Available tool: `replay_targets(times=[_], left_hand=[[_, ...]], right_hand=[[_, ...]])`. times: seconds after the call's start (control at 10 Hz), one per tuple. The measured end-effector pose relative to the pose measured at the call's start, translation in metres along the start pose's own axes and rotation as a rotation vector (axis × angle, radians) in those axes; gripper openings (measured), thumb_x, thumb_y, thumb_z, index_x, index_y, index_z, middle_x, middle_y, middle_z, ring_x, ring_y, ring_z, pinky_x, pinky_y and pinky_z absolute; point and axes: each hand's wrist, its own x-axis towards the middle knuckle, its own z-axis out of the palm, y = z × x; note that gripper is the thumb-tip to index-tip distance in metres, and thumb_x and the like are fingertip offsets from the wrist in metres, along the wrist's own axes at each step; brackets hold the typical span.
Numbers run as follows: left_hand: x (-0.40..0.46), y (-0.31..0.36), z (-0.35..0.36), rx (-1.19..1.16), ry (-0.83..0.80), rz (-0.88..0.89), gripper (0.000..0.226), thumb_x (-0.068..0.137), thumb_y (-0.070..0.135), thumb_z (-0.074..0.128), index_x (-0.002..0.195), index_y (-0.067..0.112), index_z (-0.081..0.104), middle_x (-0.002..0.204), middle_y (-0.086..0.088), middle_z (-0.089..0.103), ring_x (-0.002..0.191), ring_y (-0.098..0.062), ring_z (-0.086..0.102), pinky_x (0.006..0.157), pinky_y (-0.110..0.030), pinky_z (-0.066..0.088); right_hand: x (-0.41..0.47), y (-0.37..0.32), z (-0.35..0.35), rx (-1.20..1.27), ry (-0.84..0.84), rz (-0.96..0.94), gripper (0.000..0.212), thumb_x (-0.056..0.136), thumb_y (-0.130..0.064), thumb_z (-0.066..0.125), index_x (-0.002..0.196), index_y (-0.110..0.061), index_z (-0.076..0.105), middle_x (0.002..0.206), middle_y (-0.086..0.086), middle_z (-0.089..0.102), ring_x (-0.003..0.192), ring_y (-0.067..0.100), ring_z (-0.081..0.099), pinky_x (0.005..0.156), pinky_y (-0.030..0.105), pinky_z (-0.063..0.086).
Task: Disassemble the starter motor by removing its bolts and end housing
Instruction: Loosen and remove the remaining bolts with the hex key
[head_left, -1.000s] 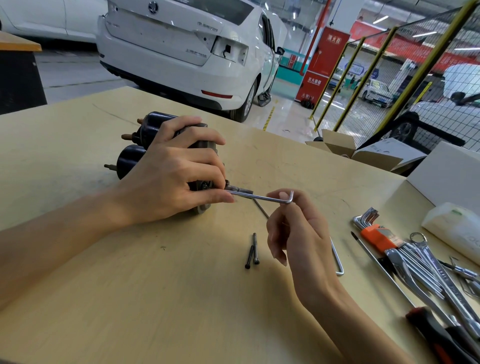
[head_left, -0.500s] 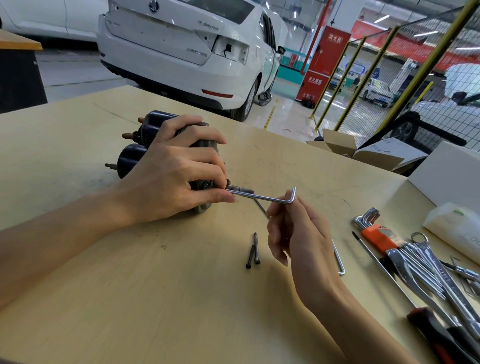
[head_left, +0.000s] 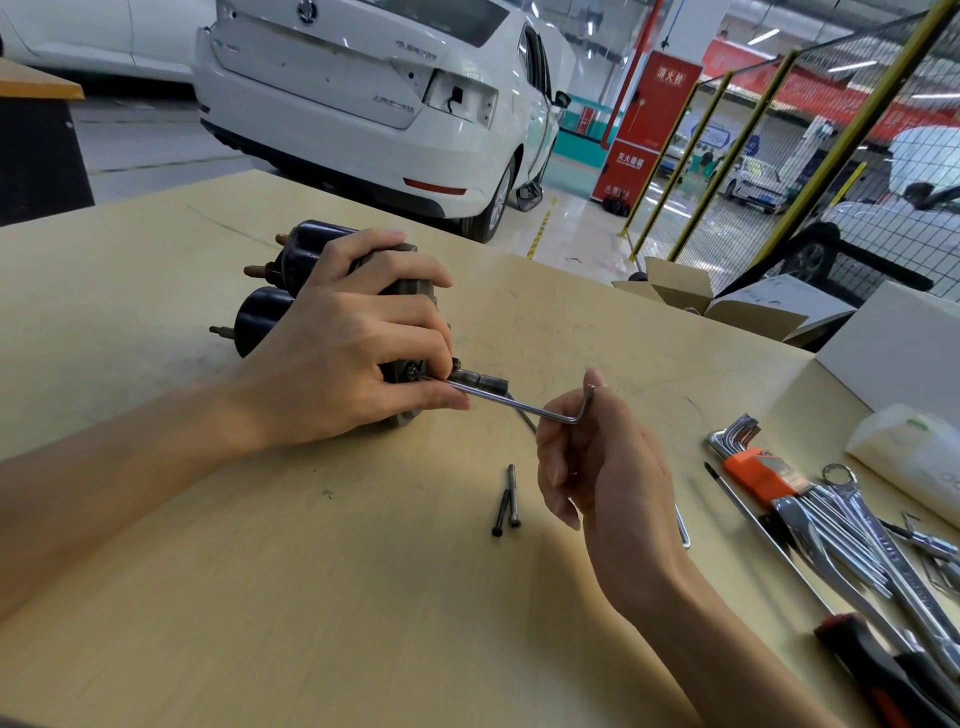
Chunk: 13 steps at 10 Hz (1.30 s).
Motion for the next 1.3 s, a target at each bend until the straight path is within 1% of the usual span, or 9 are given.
replay_targets(times=[0.1,0.2,0.3,0.6,0.8,0.9,1.0,1.1,1.3], left_hand=[[0.0001,0.0003,0.0000,0.011,-0.003,0.001,0.027,0.085,0.048,0.070,0.077,0.023,0.074,0.091,0.013,0.072,0.122,-0.022,0.056,0.113,-0.048,0.025],[0.0003,0.0005,0.0004,0.015,-0.001,0.001,0.029,0.086,0.049,0.068,0.077,0.023,0.074,0.090,0.013,0.071,0.122,-0.022,0.056,0.113,-0.047,0.025],[0.0003,0.0004,0.0008,0.014,0.004,0.001,0.031,0.088,0.050,0.066,0.077,0.023,0.073,0.090,0.013,0.071,0.122,-0.021,0.056,0.114,-0.046,0.024],[-0.0001,-0.0019,0.0018,0.015,0.004,0.007,0.031,0.088,0.051,0.065,0.078,0.023,0.074,0.090,0.013,0.071,0.122,-0.020,0.055,0.114,-0.046,0.024],[-0.0001,-0.0014,0.0019,0.017,0.006,0.009,0.029,0.087,0.050,0.067,0.078,0.023,0.074,0.090,0.013,0.071,0.122,-0.020,0.055,0.114,-0.046,0.025],[0.0002,-0.0009,0.0019,0.016,0.004,0.004,0.030,0.088,0.049,0.066,0.078,0.023,0.074,0.091,0.013,0.071,0.123,-0.021,0.055,0.114,-0.047,0.025],[0.0002,-0.0008,0.0019,0.014,0.001,0.003,0.031,0.089,0.050,0.065,0.078,0.022,0.074,0.091,0.012,0.072,0.122,-0.021,0.055,0.114,-0.047,0.025],[0.0003,-0.0007,0.0018,0.015,-0.004,0.003,0.030,0.088,0.050,0.065,0.079,0.022,0.074,0.091,0.012,0.072,0.122,-0.022,0.056,0.113,-0.048,0.025],[0.0006,-0.0007,0.0009,0.012,-0.012,0.003,0.032,0.089,0.050,0.063,0.079,0.022,0.075,0.092,0.012,0.072,0.123,-0.022,0.056,0.113,-0.048,0.025]], right_hand=[[0.0012,0.0002,0.0004,0.024,-0.034,-0.008,0.048,0.088,-0.053,0.041,0.058,-0.021,0.062,0.046,0.006,0.041,0.038,0.018,0.034,0.037,0.023,0.027],[0.0017,0.0002,0.0001,0.039,-0.042,-0.007,0.047,0.086,-0.054,0.042,0.058,-0.022,0.063,0.046,0.006,0.040,0.037,0.018,0.033,0.037,0.022,0.026],[0.0013,-0.0005,-0.0002,0.036,-0.054,-0.021,0.047,0.087,-0.055,0.042,0.060,-0.024,0.064,0.046,0.006,0.041,0.038,0.018,0.033,0.037,0.023,0.027],[-0.0028,-0.0030,0.0007,-0.009,-0.066,-0.044,0.059,0.092,-0.065,0.041,0.063,-0.018,0.062,0.047,0.007,0.042,0.039,0.017,0.036,0.037,0.024,0.029],[-0.0044,-0.0054,0.0012,-0.012,-0.057,-0.040,0.056,0.082,-0.063,0.041,0.063,-0.016,0.062,0.047,0.007,0.042,0.040,0.017,0.035,0.037,0.024,0.028],[-0.0045,-0.0053,0.0012,0.000,-0.052,-0.044,0.056,0.083,-0.065,0.047,0.065,-0.014,0.062,0.046,0.006,0.041,0.039,0.017,0.035,0.037,0.022,0.028],[-0.0044,-0.0039,0.0006,0.004,-0.050,-0.054,0.055,0.089,-0.063,0.051,0.065,-0.015,0.063,0.046,0.007,0.041,0.039,0.017,0.035,0.037,0.022,0.028],[-0.0037,-0.0008,-0.0009,0.016,-0.062,-0.078,0.044,0.087,-0.048,0.048,0.066,-0.013,0.064,0.046,0.006,0.041,0.039,0.017,0.036,0.038,0.022,0.028],[-0.0035,0.0013,-0.0021,-0.010,-0.086,-0.127,0.031,0.081,-0.041,0.056,0.066,-0.014,0.065,0.046,0.004,0.041,0.040,0.018,0.036,0.038,0.022,0.029]])
